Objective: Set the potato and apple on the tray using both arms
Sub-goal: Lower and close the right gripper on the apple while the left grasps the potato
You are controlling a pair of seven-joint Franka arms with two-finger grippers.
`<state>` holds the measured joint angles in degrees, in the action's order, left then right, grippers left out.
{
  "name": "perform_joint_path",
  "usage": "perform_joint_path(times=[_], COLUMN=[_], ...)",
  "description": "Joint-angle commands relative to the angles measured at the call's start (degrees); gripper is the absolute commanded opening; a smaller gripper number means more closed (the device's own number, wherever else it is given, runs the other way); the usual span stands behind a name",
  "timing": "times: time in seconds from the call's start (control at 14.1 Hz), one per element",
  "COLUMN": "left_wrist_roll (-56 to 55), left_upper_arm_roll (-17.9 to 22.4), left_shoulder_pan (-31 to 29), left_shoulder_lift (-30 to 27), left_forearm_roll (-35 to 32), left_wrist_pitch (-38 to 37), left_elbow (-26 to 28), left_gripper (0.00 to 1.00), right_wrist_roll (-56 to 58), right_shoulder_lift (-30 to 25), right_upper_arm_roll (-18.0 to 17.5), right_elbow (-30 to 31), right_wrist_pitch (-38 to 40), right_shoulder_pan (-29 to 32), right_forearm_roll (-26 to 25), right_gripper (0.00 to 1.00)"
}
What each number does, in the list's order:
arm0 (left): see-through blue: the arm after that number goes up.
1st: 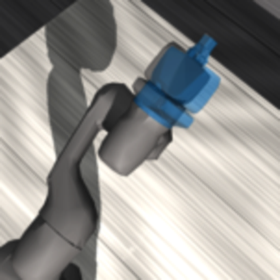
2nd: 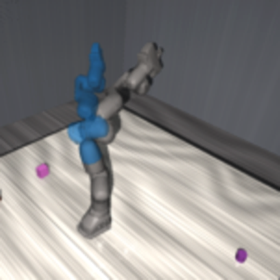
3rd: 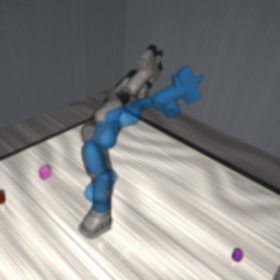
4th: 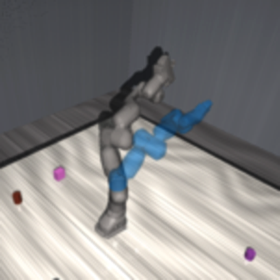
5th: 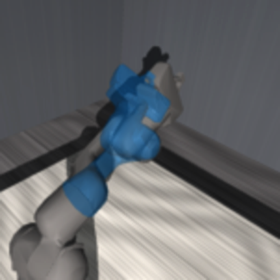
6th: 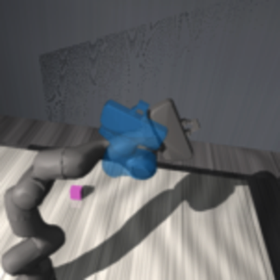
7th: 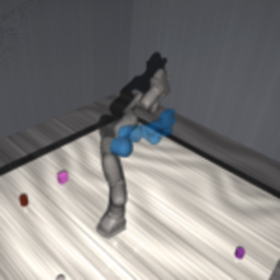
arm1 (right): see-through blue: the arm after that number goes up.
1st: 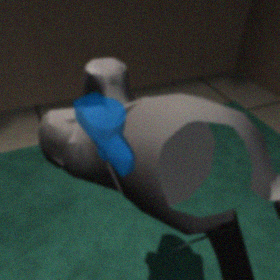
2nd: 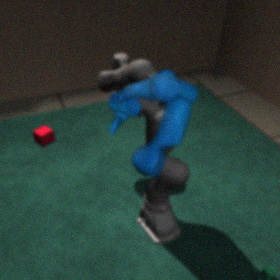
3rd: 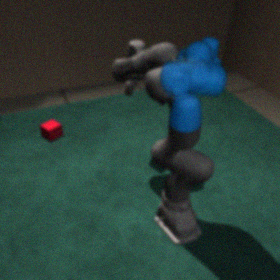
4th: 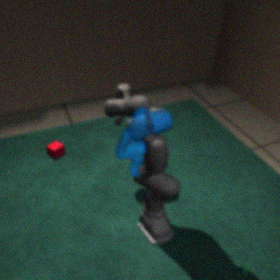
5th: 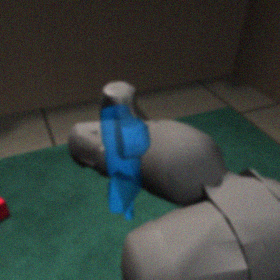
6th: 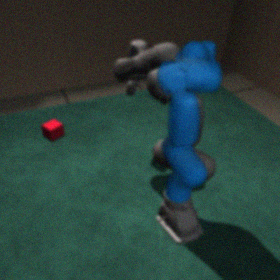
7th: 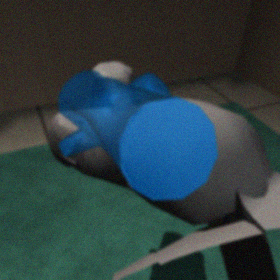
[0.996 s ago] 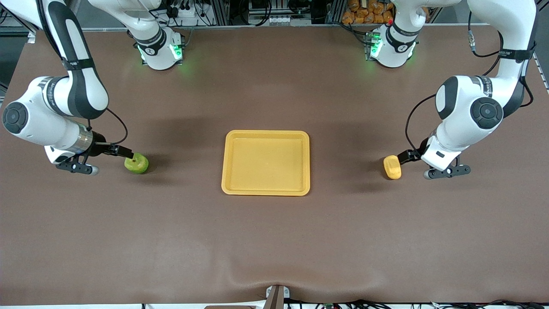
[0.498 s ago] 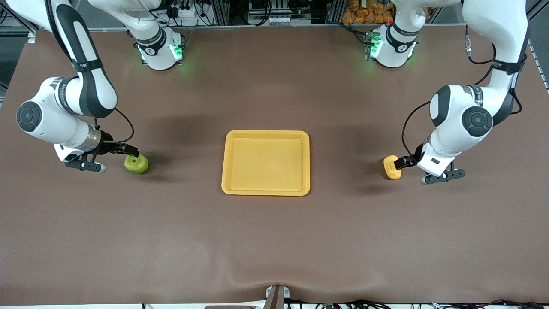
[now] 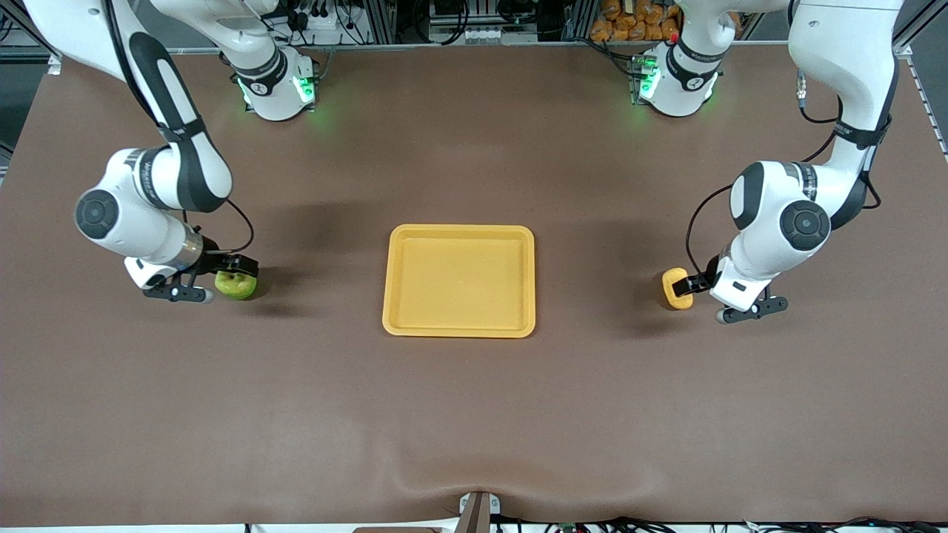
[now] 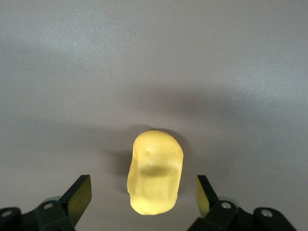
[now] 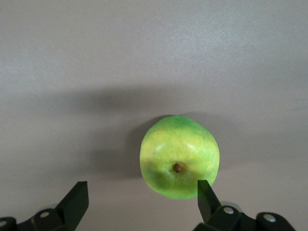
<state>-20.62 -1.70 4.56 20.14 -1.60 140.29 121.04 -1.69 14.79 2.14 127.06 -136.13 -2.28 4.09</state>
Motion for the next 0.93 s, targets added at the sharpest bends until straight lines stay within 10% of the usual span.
perform_joint_path(times=[0.0, 0.85], left_wrist_roll=[-1.0, -1.4], left_upper_arm_roll=[-0.1, -0.4], left_shoulder_pan=[0.2, 0.5], left_shoulder_lift=[1.1, 4.6], left_forearm_roll=[0.5, 1.2], left_wrist_pitch=[1.5, 3.4], left_elbow=[0.1, -0.5], left_gripper=[0.88, 0.75], right_wrist_roll=[-0.6, -1.5], right_shoulder_lift=[-0.6, 4.4], right_upper_arm_roll=[0.4, 0.5], right_elbow=[0.2, 0.2], right_wrist_pitch=[0.4, -6.0], right_shoulder_pan=[-0.4, 1.8], right_forearm_roll=[-4.3, -7.3], right_gripper=[1.0, 1.0])
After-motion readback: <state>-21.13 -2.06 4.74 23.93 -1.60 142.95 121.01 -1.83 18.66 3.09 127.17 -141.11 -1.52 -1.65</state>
